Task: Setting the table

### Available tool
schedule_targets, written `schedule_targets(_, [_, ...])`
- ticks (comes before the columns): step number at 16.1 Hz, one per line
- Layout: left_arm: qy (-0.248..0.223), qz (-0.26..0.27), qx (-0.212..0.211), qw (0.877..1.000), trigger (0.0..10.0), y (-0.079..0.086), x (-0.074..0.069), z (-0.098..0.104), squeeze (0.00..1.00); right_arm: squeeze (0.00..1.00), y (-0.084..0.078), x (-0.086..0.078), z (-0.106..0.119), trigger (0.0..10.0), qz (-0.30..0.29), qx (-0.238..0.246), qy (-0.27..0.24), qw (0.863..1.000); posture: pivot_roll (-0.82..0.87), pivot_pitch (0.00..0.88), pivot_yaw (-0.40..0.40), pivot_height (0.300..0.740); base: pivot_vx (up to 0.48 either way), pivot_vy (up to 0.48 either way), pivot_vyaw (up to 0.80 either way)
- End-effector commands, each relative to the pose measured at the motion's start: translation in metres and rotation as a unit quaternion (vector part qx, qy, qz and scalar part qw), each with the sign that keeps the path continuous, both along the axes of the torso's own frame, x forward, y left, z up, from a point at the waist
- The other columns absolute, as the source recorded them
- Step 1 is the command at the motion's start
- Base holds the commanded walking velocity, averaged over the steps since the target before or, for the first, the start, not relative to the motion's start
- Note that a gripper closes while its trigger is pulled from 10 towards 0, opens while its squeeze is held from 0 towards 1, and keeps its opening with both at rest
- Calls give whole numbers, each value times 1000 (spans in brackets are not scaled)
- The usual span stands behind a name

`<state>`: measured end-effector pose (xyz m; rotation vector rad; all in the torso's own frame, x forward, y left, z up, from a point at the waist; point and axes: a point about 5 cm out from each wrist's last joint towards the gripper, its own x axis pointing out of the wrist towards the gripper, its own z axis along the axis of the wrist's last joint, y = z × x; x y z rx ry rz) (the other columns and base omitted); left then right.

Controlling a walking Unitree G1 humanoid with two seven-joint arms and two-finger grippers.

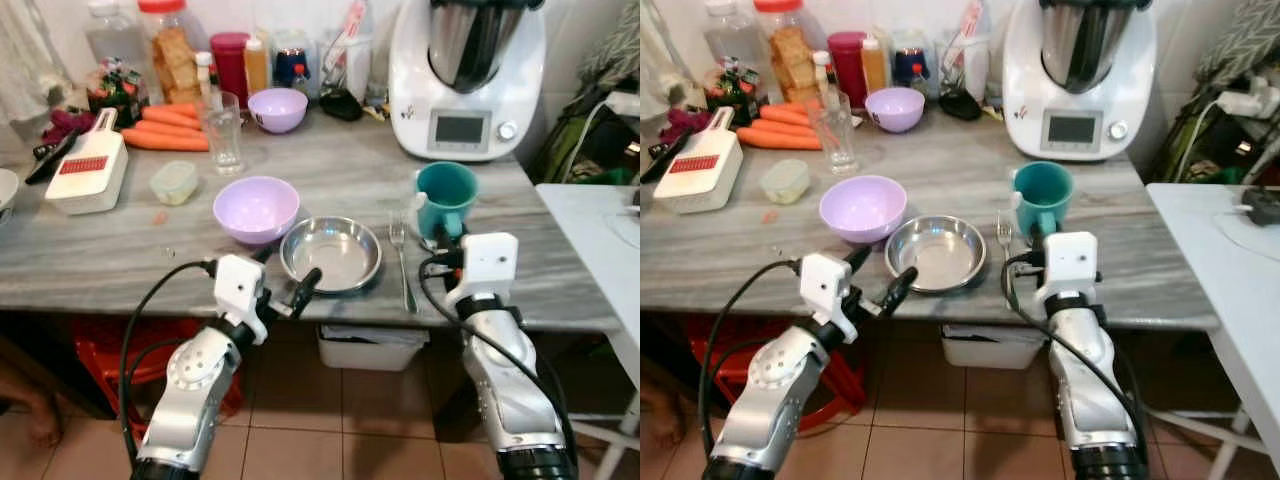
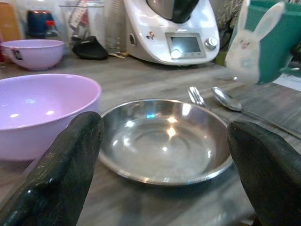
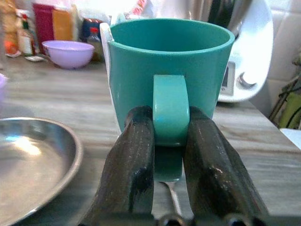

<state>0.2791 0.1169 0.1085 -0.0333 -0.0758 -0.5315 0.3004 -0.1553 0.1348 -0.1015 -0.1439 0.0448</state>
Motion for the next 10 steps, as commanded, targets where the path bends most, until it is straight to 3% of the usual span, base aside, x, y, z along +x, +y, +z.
schedule_targets(1, [-5, 16, 7, 1000, 10000, 9, 0, 1, 0, 0, 8, 3, 10, 10000, 14, 10, -19, 1000, -12, 0, -13, 740, 0, 0, 0])
schedule_targets(5, [-2, 9, 26, 1000, 10000, 18, -5, -5, 0, 0, -4, 14, 14, 10000, 24, 3, -12, 1000, -12, 4, -16, 740, 0, 0, 0])
schedule_targets(10, [-7, -14, 30, 999, 10000, 16, -8, -4, 0, 0, -15, 30, 19, 10000, 41, 4, -1, 999, -7, 17, -13, 740, 0, 0, 0])
